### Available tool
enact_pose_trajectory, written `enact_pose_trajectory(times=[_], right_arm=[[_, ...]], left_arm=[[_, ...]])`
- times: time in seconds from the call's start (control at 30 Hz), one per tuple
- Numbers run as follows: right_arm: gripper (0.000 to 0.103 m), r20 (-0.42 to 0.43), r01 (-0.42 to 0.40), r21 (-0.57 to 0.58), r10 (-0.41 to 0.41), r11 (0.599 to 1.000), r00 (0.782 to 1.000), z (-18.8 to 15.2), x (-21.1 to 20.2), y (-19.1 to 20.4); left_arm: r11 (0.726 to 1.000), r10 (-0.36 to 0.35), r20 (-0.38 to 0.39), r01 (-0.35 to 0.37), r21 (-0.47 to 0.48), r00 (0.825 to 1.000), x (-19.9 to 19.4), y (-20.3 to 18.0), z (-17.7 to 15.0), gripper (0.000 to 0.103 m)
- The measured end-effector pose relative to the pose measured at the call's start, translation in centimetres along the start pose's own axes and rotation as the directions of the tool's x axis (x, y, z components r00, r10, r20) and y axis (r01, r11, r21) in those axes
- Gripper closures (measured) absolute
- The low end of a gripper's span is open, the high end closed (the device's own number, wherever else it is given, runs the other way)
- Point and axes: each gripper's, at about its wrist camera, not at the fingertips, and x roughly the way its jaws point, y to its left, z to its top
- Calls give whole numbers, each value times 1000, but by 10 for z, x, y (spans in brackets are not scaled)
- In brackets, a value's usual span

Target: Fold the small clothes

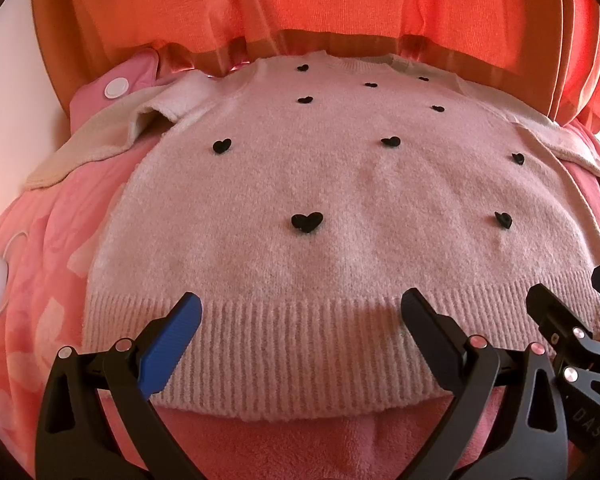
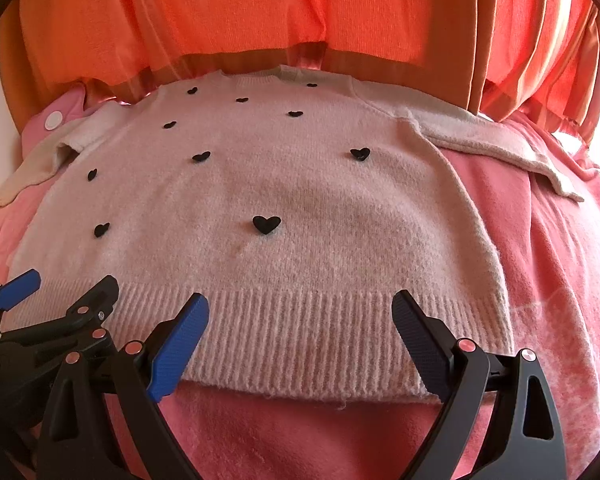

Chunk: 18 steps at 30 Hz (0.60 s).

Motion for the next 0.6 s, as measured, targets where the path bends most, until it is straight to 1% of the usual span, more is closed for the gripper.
enact_pose_trajectory(times=[0.6], right_arm=[[13, -4, -2, 9, 2, 1000, 1000, 0, 0, 0]], left_arm=[[1000, 1, 2, -1, -2, 1000, 2, 0, -3, 5]])
